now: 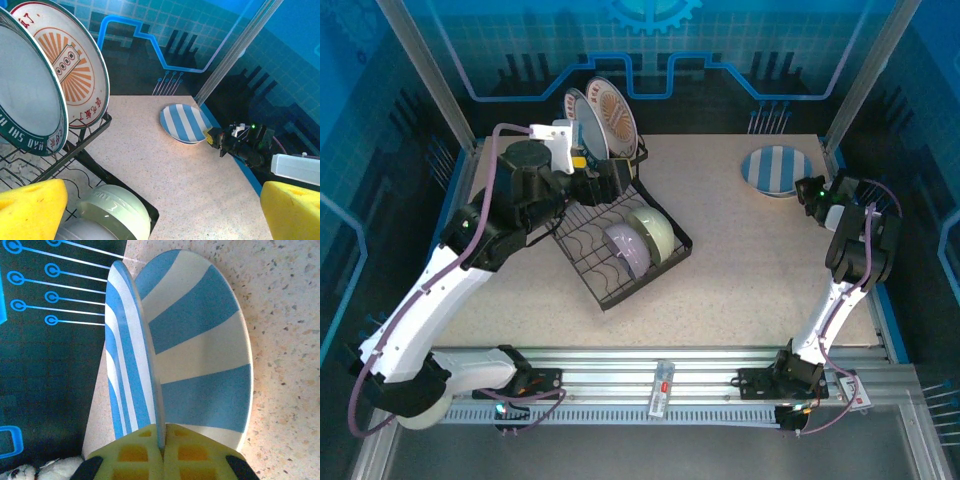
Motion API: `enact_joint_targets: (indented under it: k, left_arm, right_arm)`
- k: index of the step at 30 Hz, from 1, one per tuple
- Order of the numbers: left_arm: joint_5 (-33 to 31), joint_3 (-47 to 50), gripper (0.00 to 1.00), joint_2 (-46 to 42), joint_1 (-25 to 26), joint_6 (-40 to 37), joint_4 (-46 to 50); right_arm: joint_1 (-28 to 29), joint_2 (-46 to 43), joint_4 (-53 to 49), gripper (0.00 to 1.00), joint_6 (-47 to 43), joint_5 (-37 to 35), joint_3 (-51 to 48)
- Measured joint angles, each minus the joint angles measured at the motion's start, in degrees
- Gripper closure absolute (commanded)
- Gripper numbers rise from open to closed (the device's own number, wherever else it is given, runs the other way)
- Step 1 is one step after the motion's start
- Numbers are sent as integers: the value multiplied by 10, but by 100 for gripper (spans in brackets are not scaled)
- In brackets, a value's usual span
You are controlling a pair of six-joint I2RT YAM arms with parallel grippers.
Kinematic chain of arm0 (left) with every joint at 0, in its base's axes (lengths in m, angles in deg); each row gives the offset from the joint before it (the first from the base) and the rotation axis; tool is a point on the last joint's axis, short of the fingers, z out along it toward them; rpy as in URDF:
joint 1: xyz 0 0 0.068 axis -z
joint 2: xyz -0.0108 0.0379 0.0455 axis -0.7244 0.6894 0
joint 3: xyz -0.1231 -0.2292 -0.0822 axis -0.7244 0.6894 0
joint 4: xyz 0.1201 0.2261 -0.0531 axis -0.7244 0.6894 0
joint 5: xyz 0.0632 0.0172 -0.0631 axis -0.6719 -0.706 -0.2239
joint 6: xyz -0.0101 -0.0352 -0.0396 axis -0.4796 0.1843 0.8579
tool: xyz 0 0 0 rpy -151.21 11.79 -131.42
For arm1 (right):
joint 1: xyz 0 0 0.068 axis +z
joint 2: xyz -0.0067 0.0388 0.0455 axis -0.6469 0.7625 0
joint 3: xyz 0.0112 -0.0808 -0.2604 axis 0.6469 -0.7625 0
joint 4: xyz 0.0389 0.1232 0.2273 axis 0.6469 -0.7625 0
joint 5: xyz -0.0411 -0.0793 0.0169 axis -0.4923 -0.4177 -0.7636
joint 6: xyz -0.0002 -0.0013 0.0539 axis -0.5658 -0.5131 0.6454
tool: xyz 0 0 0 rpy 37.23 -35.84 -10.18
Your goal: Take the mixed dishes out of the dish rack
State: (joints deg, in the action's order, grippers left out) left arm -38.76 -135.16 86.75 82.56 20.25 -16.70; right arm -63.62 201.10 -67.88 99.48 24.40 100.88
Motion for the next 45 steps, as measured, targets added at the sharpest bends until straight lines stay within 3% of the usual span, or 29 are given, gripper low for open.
enact_joint_targets:
  k: [18, 31, 40, 45]
  left_arm:
    - [15, 10, 1, -5, -4, 14, 0]
    - [123, 10, 1, 1, -7, 12, 3]
    - [146, 10, 1, 9, -8, 10, 5]
    - [148, 10, 1, 11, -8, 7, 11]
  right_arm:
    - [-1, 12, -52, 82, -10, 0, 36]
    - [-8, 12, -103, 57, -24, -2, 57]
    - [-7, 12, -202, 32, -50, -18, 110]
    - [0, 19, -287, 28, -75, -41, 168]
